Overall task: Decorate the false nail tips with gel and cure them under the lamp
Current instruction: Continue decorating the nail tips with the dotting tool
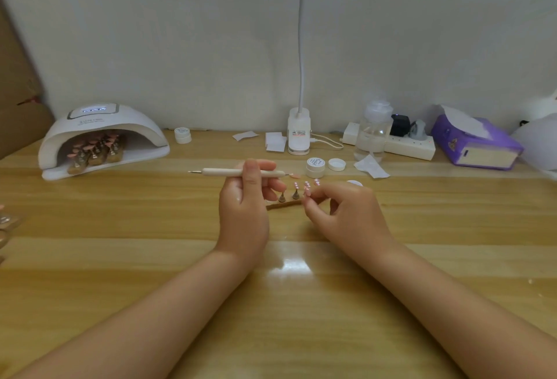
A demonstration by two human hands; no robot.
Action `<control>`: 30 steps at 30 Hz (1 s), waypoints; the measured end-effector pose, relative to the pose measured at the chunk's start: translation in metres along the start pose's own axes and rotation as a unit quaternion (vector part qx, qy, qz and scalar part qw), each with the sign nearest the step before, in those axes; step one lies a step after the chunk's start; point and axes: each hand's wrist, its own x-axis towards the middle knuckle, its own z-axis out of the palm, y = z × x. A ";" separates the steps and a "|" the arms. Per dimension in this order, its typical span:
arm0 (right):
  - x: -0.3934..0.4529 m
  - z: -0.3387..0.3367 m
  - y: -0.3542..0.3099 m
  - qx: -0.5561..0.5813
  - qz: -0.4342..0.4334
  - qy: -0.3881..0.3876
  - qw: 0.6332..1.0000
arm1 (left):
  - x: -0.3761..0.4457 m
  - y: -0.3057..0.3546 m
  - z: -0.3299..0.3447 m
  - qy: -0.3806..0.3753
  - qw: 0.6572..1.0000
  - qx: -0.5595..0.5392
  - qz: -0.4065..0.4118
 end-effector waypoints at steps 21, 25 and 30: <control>0.004 0.011 0.010 0.137 0.041 0.035 0.989 | -0.007 -0.005 -0.003 -0.097 0.990 0.060 0.086; 0.003 0.011 0.011 0.136 0.026 0.034 0.990 | -0.007 -0.006 -0.003 -0.100 0.989 0.075 0.075; 0.003 0.010 0.012 0.144 0.017 0.031 0.989 | -0.007 -0.007 -0.003 -0.111 0.986 0.089 0.089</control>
